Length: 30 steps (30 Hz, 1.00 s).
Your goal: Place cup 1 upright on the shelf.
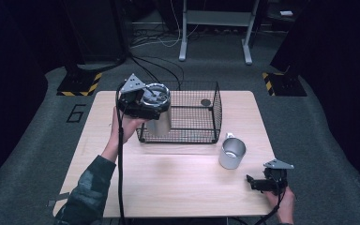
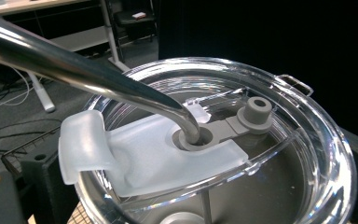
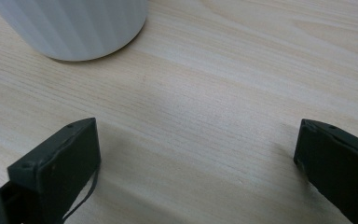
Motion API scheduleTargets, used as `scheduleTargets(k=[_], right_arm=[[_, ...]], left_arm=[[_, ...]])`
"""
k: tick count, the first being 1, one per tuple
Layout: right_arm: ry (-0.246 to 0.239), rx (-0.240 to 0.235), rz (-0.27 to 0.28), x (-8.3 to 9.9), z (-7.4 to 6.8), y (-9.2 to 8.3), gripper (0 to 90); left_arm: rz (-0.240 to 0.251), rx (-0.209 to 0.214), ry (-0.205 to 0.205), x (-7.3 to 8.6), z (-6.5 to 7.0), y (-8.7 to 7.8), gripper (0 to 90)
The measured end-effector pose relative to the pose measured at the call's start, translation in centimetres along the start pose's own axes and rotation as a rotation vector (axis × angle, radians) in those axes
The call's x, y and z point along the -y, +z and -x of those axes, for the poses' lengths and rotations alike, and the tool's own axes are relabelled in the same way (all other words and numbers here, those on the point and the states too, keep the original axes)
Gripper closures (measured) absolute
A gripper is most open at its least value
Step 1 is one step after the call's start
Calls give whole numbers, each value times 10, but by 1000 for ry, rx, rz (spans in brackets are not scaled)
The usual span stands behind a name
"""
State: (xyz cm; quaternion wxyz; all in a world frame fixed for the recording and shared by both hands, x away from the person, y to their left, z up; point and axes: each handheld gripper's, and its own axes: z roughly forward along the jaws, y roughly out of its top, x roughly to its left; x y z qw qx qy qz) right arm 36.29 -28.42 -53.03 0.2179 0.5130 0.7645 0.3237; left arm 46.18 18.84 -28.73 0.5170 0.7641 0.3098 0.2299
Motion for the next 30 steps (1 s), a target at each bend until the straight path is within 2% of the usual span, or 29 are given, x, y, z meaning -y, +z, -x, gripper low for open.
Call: scheduleTargets(k=[10,18,30], right_arm=[[1,0,-1,0,0,0,0],[-1,-1,0,0,0,0,0],[5,-1,-1,0,0,0,1]], left_arm=[[-1,-15,-23,-2,-10,14,40],[-22,-47,-22,0,-17,25,40],[-48,-72,-43,3,-28,45,39]])
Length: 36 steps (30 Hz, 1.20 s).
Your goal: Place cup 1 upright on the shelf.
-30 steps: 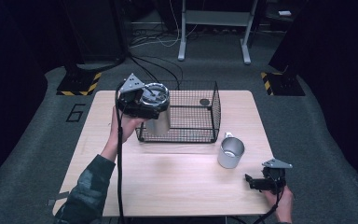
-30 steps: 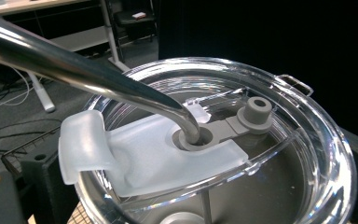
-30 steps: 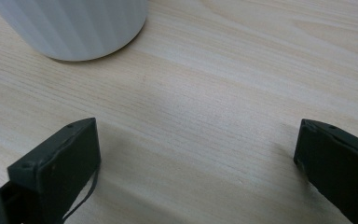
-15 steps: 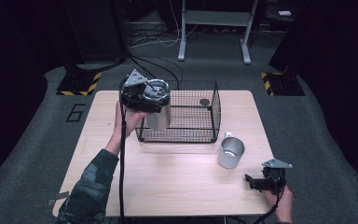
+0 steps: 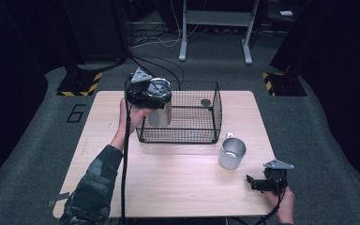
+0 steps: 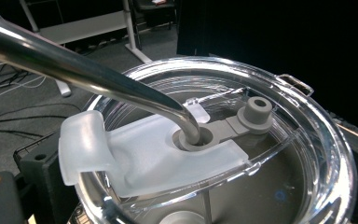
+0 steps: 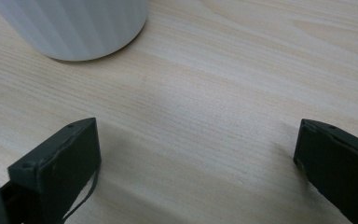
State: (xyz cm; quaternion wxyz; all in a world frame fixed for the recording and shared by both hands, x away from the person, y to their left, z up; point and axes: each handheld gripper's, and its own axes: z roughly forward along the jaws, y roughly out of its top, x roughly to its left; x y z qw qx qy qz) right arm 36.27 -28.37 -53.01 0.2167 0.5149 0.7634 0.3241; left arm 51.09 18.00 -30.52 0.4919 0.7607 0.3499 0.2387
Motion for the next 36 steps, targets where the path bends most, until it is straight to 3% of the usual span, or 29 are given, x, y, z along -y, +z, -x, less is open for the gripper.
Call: scheduleTargets(k=[36], right_arm=[[-1,0,0,0,0,0,1]], left_arm=[[-30,-62,-43,14,-19,48,39]])
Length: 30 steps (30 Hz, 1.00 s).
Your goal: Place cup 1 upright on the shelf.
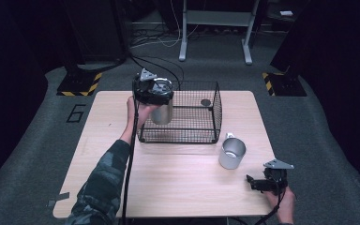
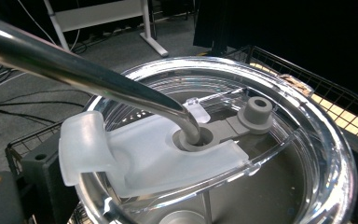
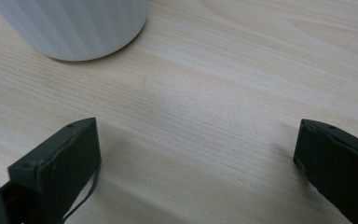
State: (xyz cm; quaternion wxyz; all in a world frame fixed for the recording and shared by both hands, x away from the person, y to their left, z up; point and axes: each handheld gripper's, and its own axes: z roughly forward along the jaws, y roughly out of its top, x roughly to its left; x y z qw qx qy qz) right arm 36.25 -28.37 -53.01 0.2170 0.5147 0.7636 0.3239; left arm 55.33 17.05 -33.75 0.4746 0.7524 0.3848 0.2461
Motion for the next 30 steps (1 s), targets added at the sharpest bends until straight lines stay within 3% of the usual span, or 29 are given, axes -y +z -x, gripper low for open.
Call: scheduleTargets(k=[30], right_arm=[[-1,1,1,0,0,0,2]], left_arm=[[-68,-42,-22,24,2,38,39]])
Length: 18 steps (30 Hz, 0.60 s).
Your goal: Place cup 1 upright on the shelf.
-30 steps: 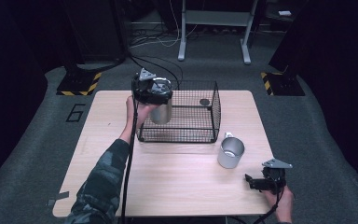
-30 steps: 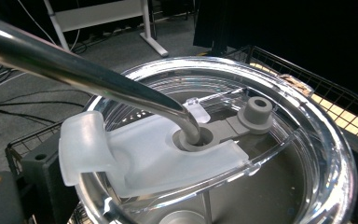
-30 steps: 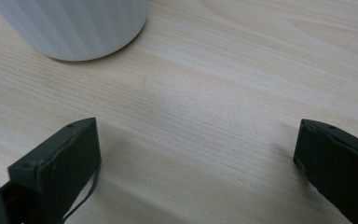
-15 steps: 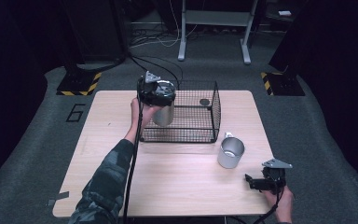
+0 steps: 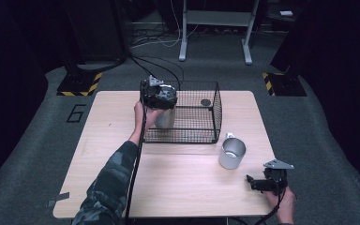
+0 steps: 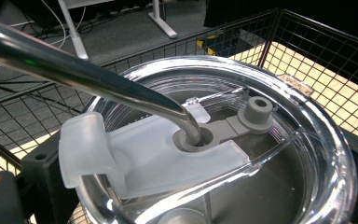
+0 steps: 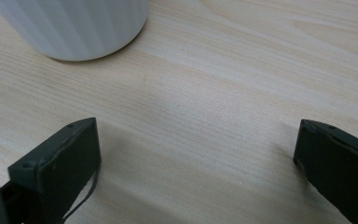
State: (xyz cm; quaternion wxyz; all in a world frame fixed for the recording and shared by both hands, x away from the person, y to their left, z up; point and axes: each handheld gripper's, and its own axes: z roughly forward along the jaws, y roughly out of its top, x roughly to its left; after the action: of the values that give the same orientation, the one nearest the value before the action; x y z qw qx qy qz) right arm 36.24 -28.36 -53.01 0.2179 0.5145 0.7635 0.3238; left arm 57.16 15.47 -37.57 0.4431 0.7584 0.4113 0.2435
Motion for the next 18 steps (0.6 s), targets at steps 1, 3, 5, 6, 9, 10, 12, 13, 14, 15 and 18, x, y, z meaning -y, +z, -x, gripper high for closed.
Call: scheduleTargets(k=[1,3,5,6,9,10,12,13,14,15,18], right_arm=[[-1,0,0,0,0,0,2],[-1,0,-1,0,0,0,2],[6,-1,1,0,0,0,2],[0,0,0,0,0,0,1],[4,-1,1,0,0,0,1],[-1,0,0,0,0,0,1],[-1,0,-1,0,0,0,2],[0,0,0,0,0,0,1],[0,0,0,0,0,0,2],[8,-1,2,0,-1,0,1],[3,0,0,0,0,0,2]], left_arm=[[5,-1,-1,0,0,1,39],[0,1,-1,1,1,2,39],[-7,-2,3,2,2,4,39],[-7,-2,3,3,2,5,39],[-16,-2,1,5,1,8,39],[-15,-6,-3,6,1,9,39],[-22,-7,0,7,0,10,39],[-20,-9,-3,8,0,11,39],[-23,-10,-1,9,0,11,39],[-28,-8,-2,9,-1,12,39],[-27,-9,-8,11,-1,14,39]])
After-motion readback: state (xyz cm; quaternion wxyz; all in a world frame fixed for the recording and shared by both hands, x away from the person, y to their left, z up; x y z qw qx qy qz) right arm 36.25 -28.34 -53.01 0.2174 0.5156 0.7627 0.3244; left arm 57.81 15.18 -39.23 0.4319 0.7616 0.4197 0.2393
